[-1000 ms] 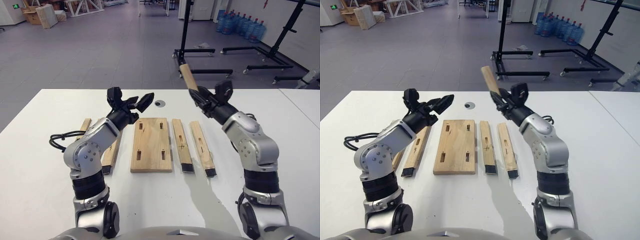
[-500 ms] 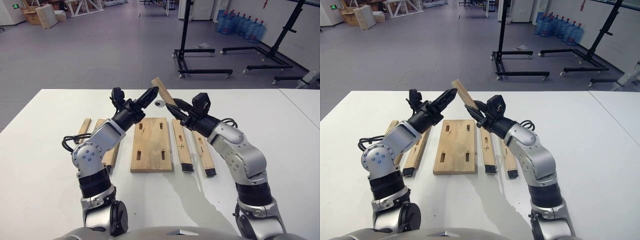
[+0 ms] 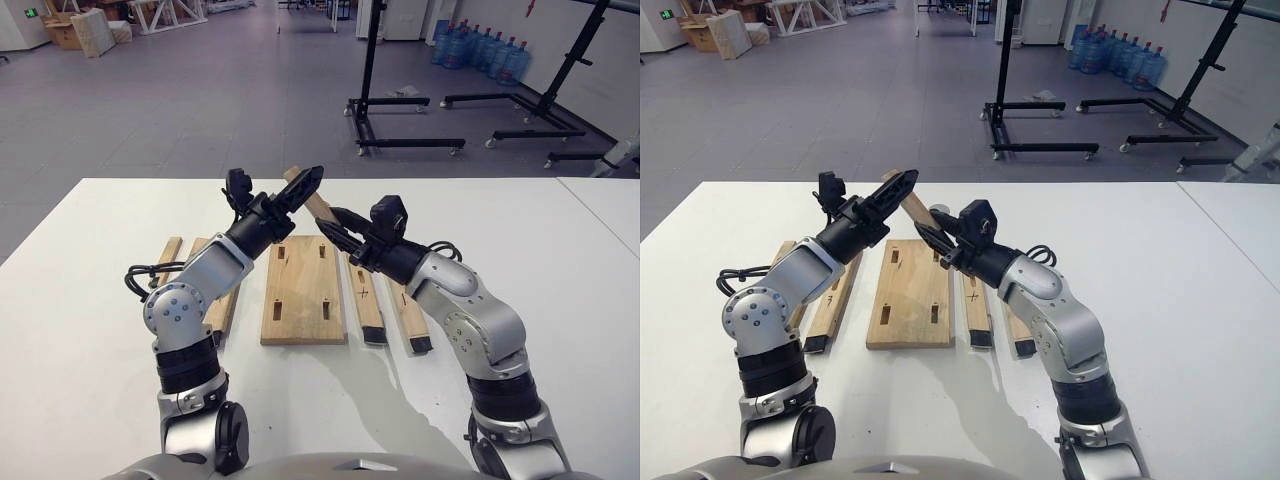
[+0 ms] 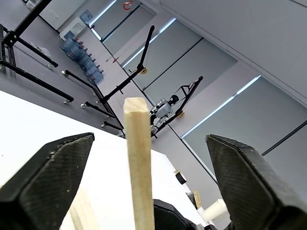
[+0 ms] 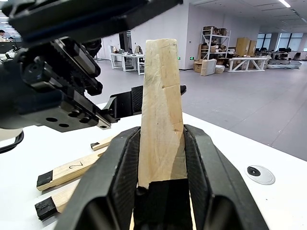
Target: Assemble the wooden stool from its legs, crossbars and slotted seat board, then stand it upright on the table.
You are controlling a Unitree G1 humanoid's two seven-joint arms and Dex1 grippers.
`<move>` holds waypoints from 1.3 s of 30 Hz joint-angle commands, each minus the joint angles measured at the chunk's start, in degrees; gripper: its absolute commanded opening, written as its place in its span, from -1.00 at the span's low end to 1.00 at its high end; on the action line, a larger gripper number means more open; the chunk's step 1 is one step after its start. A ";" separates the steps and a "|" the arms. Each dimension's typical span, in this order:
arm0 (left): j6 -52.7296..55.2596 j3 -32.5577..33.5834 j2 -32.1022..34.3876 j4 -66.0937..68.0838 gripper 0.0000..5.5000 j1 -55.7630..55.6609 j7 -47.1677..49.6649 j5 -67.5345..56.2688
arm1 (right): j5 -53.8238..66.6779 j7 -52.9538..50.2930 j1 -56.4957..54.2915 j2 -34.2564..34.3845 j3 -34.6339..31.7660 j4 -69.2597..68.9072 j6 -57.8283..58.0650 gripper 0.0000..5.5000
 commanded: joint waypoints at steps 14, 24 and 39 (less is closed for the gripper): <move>-0.87 -1.38 2.25 2.03 -0.36 -0.57 4.23 -6.14 | -0.77 -0.12 0.10 -0.32 0.91 -0.04 -1.18 -0.53; -1.92 -3.04 3.77 1.94 -0.84 -0.18 5.69 -7.40 | -1.03 0.10 0.09 -0.71 1.59 -0.16 -1.92 -0.53; -5.72 -5.40 9.54 2.27 -0.86 1.69 3.10 0.15 | 4.85 1.08 -0.40 -2.11 -1.77 0.85 9.65 0.04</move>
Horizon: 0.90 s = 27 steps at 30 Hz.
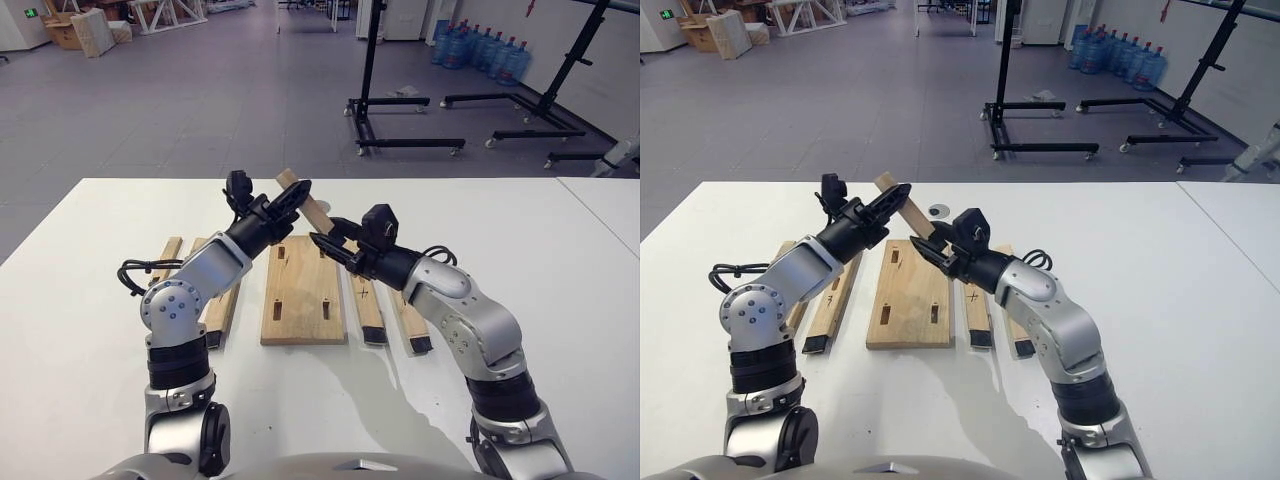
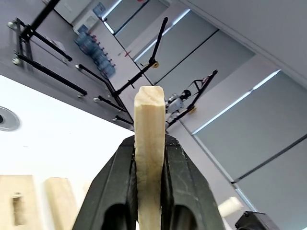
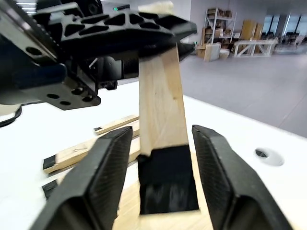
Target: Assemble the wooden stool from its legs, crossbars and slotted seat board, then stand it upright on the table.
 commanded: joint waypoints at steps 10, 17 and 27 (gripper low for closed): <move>-16.64 10.18 20.00 -1.52 -0.86 12.96 -5.51 27.96 | 11.27 -0.33 -1.47 -4.21 -18.76 5.13 4.49 0.18; -24.89 13.11 15.16 7.35 -0.86 16.71 -12.26 28.11 | 10.30 -2.29 -0.05 -0.63 -14.80 5.72 3.19 0.18; -29.82 12.40 16.10 14.96 -0.86 16.50 -19.02 32.07 | 10.41 -2.18 0.41 -0.24 -13.64 6.27 3.40 0.18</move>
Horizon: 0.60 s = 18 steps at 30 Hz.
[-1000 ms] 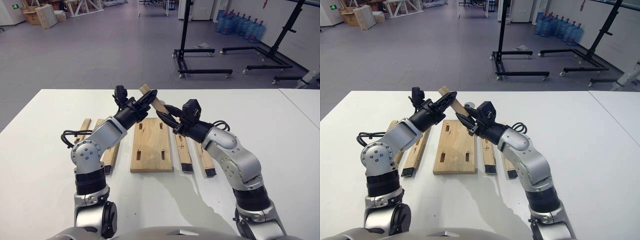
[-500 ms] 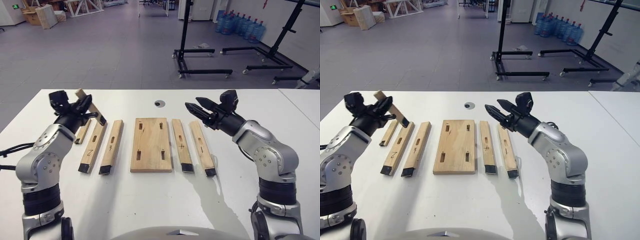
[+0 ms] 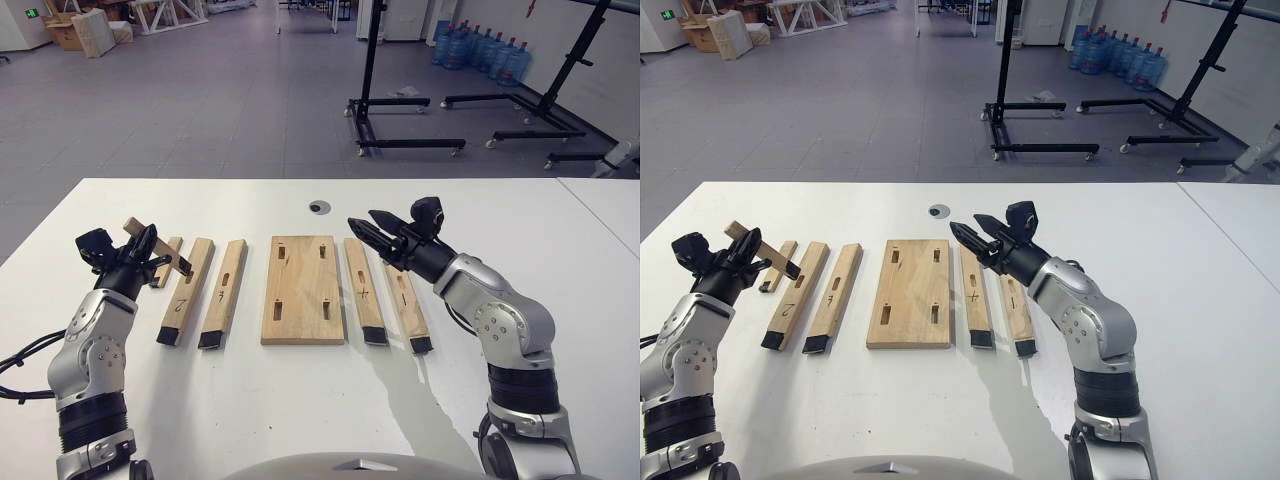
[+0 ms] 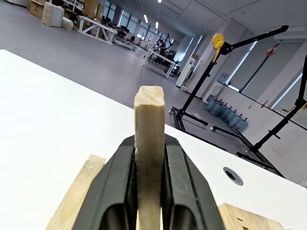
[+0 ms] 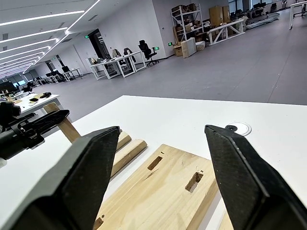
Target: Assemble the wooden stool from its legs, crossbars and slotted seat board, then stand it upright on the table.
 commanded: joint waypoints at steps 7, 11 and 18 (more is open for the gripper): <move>-4.55 -3.21 0.77 5.86 -0.86 -1.09 -4.01 5.86 | -0.23 0.00 -0.64 -0.67 0.66 0.83 0.12 0.18; -5.64 -3.52 0.61 6.95 -0.86 -1.43 -4.29 7.01 | -0.31 0.01 -0.85 -0.70 0.84 0.98 0.09 0.18; -5.68 -3.44 0.40 6.26 -0.86 -1.51 -3.92 7.70 | -0.27 -0.06 -1.00 -0.52 1.20 0.92 0.11 0.18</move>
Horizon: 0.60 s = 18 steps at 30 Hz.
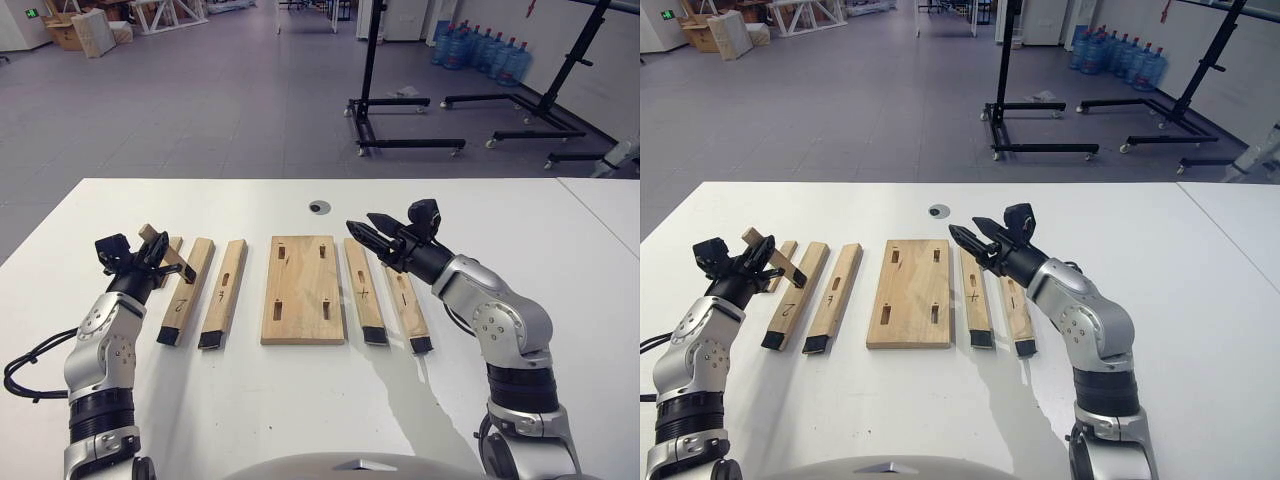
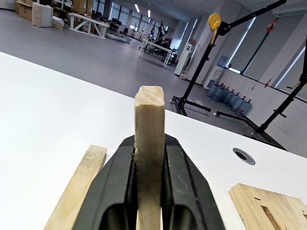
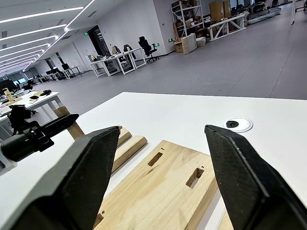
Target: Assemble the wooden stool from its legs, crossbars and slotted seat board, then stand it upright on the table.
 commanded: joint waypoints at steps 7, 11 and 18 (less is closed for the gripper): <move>0.45 0.55 0.67 -2.68 -0.86 0.07 1.74 0.70 | -0.36 -0.17 -1.15 -0.17 0.58 0.28 -0.05 0.18; 0.41 0.50 0.58 -3.14 -0.86 0.91 1.59 0.95 | -0.33 -0.19 -1.11 -0.08 0.75 0.24 -0.08 0.18; -2.05 -0.40 -0.52 0.86 -0.86 1.46 0.49 2.67 | -0.29 -0.11 -1.25 -0.19 0.83 0.32 0.00 0.18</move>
